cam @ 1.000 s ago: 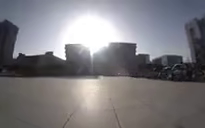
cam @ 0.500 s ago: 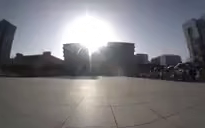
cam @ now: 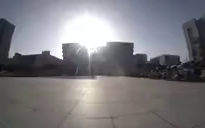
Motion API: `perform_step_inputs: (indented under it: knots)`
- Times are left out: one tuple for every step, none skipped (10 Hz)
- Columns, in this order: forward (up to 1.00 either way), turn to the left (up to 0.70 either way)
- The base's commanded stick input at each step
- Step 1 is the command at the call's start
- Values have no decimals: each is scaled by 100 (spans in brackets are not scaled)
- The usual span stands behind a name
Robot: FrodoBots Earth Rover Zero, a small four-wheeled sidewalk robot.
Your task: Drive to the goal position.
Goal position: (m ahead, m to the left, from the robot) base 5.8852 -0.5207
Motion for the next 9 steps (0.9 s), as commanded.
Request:
perform_step_inputs:
  knots:
    - [0, 0]
    - [0, 0]
    - [0, 0]
    - [0, 0]
    - [0, 0]
    - [0, 0]
    - [0, 0]
    - [0, 0]
    - [77, 3]
